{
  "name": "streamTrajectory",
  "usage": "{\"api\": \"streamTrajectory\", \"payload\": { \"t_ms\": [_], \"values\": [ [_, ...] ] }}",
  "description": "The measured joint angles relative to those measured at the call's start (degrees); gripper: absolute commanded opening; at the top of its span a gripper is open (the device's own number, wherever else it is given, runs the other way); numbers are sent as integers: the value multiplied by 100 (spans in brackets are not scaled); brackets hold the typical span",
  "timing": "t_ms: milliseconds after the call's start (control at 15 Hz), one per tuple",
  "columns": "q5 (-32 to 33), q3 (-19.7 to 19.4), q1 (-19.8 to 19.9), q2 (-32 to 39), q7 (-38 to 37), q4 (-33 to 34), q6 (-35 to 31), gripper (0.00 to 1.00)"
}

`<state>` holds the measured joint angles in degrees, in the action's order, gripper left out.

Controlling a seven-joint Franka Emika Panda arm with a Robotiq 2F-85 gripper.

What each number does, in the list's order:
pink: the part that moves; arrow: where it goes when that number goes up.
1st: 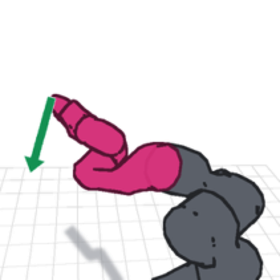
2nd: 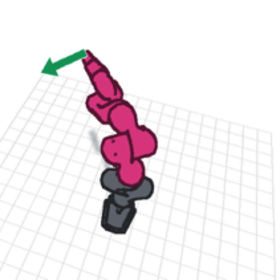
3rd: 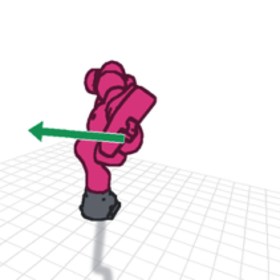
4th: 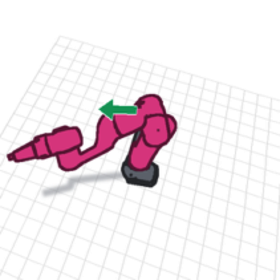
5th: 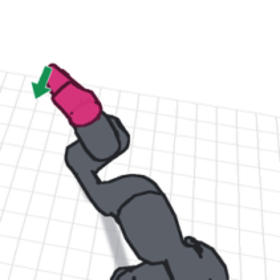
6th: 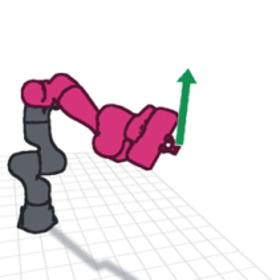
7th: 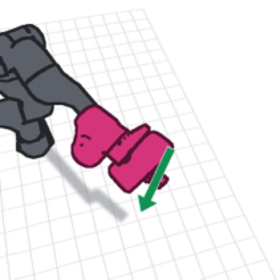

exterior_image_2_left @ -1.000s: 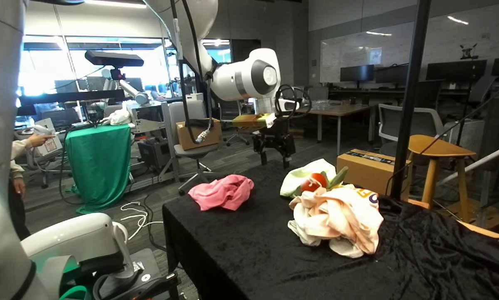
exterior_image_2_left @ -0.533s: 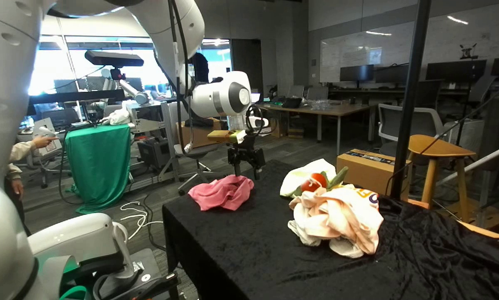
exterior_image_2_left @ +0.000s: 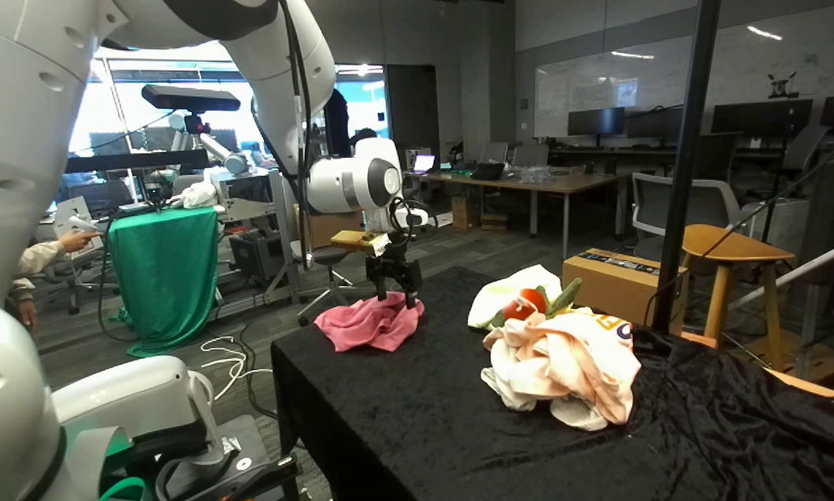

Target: Pile the t-shirts, towels, rope and radish together

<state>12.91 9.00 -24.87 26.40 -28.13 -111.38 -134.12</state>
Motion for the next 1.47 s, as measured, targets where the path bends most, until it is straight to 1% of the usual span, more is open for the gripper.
{"api": "streamTrajectory", "payload": {
  "t_ms": [333,867,1467],
  "values": [
    [-1,-20,-49,220,-91,109,-250,100],
    [-114,-56,-55,533,-88,342,-270,100],
    [-643,162,-82,551,63,364,-265,100]
  ]
}}
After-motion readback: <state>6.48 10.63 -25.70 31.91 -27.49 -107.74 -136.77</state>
